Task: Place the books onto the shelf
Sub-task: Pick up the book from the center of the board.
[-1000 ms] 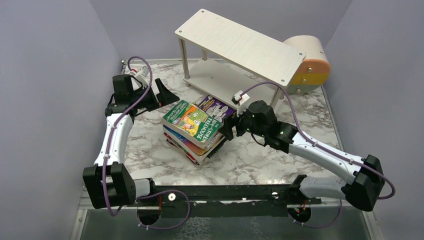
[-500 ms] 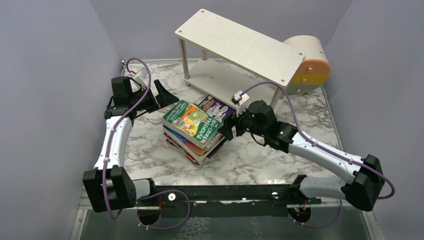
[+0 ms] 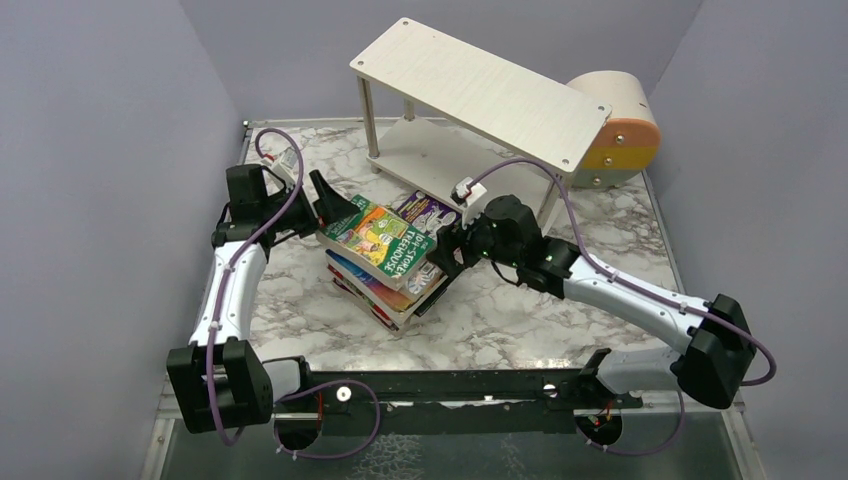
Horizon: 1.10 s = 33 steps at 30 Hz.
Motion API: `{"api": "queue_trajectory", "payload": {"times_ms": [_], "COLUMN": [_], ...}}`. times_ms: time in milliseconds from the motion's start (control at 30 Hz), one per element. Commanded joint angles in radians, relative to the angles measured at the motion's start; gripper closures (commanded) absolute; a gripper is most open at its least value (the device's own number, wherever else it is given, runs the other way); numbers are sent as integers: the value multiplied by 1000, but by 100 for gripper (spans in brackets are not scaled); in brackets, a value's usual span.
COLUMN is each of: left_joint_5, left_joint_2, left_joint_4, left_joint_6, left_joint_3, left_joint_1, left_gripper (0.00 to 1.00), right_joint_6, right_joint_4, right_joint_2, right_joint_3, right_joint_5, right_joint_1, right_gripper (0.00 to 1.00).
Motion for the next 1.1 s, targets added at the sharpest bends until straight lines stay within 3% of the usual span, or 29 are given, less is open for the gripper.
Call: {"api": "queue_trajectory", "payload": {"times_ms": [0, 400, 667, 1067], "left_joint_5": [19, 6, 55, 77], "left_joint_2": [-43, -128, -178, -219], "left_joint_4": [26, 66, 200, 410], "left_joint_6": [-13, -101, -222, -389], "left_joint_3": [1, -89, -198, -289], "left_joint_1": [13, 88, 135, 154], "left_gripper": [4, 5, 6, 21], "right_joint_6": [-12, -11, -12, -21], "right_joint_4": [60, 94, 105, 126], "right_joint_2": [19, 56, 62, 83], "right_joint_3": [44, 54, 41, 48], "right_joint_5": [-31, -31, -36, -38], "right_joint_1": [5, 5, 5, 5], "right_gripper": [24, 24, 24, 24]}}
